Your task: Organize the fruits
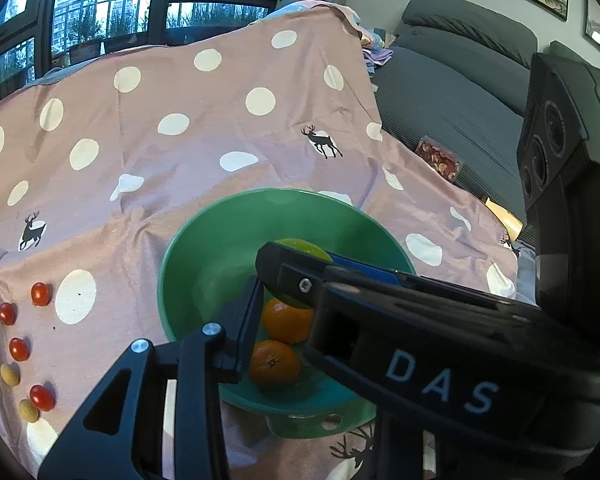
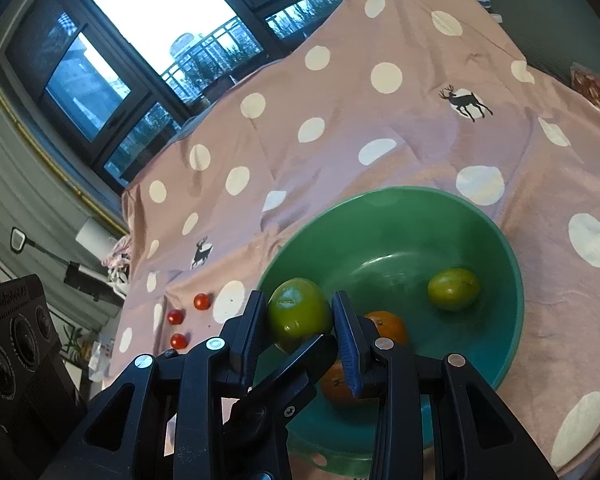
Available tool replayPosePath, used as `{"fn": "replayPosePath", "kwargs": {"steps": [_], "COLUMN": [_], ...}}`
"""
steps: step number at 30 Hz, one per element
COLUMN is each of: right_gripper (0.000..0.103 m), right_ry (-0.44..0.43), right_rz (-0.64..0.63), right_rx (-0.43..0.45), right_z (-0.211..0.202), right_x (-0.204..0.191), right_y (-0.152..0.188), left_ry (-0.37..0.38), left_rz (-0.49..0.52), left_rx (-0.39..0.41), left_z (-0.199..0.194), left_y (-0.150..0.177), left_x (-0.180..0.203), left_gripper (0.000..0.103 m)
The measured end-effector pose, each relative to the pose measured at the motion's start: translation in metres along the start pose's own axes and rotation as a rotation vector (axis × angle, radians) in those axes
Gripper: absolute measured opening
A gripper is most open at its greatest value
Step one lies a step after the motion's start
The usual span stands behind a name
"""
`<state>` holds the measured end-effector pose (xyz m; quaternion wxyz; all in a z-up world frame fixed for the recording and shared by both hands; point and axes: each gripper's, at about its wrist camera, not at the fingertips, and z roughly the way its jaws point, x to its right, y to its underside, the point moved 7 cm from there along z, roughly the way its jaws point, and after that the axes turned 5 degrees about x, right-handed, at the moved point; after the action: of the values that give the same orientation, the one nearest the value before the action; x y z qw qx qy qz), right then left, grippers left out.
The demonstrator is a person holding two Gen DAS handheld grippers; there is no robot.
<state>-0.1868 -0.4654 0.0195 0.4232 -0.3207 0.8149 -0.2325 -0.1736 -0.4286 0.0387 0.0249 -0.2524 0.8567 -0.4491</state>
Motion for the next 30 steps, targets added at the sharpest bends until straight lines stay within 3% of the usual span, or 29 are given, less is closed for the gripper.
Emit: {"fn": "replayPosePath", "kwargs": {"steps": [30], "right_gripper": [0.037], "right_ry": [0.052], "right_rz": [0.04], "right_rx": [-0.031], "right_z": [0.01], "right_x": [0.02], "right_y": [0.002], "left_ry": [0.023], "left_rz": [-0.025], "left_rx": [-0.046], "left_z": [0.02], "left_y": [0.006], "left_x": [0.006], "left_gripper": [0.034]}}
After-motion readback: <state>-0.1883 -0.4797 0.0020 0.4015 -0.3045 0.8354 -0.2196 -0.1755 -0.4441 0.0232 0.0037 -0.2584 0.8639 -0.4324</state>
